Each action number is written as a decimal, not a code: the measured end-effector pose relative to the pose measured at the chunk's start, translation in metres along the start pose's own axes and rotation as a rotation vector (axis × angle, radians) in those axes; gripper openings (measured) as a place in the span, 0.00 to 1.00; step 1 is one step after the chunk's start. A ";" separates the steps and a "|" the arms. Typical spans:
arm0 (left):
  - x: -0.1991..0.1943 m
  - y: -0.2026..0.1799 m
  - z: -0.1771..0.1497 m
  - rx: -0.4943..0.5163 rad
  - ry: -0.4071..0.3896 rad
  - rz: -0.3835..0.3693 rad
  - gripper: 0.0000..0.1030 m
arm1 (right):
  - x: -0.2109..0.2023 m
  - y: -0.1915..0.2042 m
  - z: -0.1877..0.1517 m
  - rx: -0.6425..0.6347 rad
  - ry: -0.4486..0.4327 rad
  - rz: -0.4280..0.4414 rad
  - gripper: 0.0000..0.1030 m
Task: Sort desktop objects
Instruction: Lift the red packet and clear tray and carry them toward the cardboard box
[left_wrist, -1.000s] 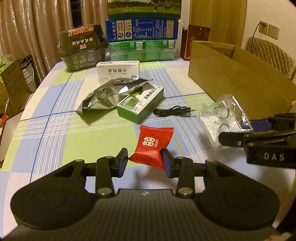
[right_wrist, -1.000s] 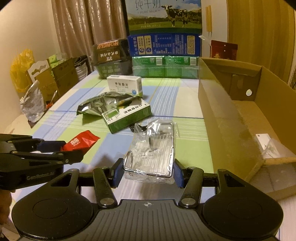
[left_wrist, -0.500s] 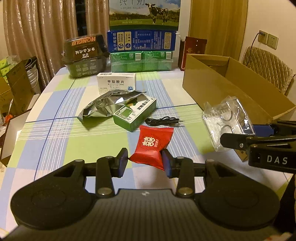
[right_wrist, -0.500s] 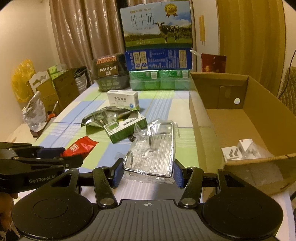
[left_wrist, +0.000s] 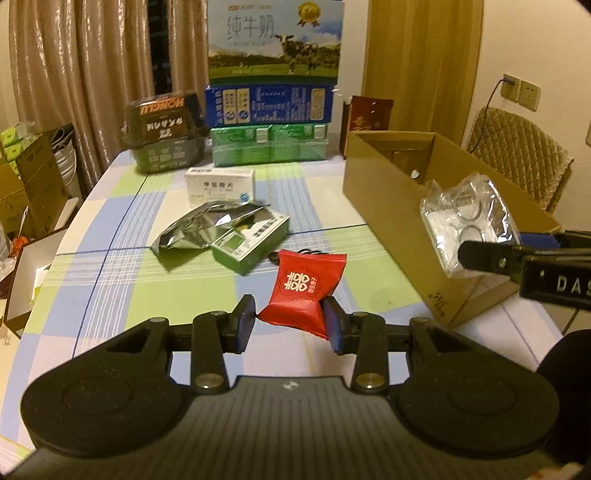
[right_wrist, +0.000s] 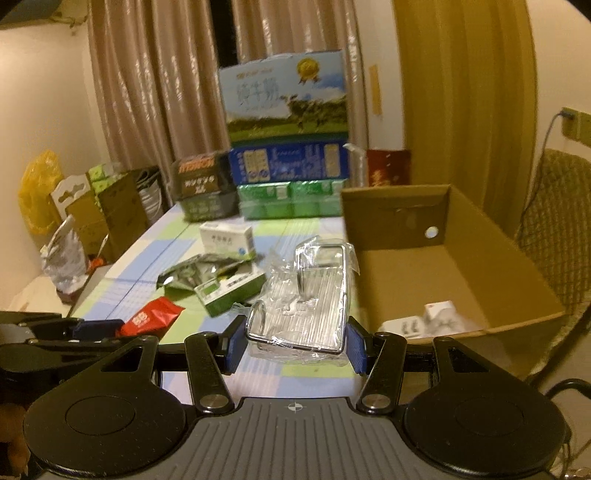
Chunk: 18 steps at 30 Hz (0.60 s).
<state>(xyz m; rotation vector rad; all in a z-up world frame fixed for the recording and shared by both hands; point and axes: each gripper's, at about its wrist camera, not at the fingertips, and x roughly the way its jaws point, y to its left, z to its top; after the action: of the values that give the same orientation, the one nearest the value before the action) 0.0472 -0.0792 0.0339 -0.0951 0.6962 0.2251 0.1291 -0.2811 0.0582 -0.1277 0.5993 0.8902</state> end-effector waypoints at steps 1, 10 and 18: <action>-0.003 -0.004 0.001 0.002 -0.005 -0.005 0.34 | -0.005 -0.004 0.001 0.004 -0.006 -0.007 0.50; -0.015 -0.044 0.014 0.052 -0.032 -0.070 0.34 | -0.029 -0.043 0.006 0.048 -0.034 -0.092 0.50; -0.013 -0.084 0.027 0.097 -0.044 -0.137 0.34 | -0.041 -0.079 0.010 0.097 -0.046 -0.147 0.50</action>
<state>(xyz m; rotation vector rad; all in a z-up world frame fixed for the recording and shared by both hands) 0.0744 -0.1582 0.0638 -0.0448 0.6527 0.0622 0.1741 -0.3560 0.0779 -0.0625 0.5816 0.7183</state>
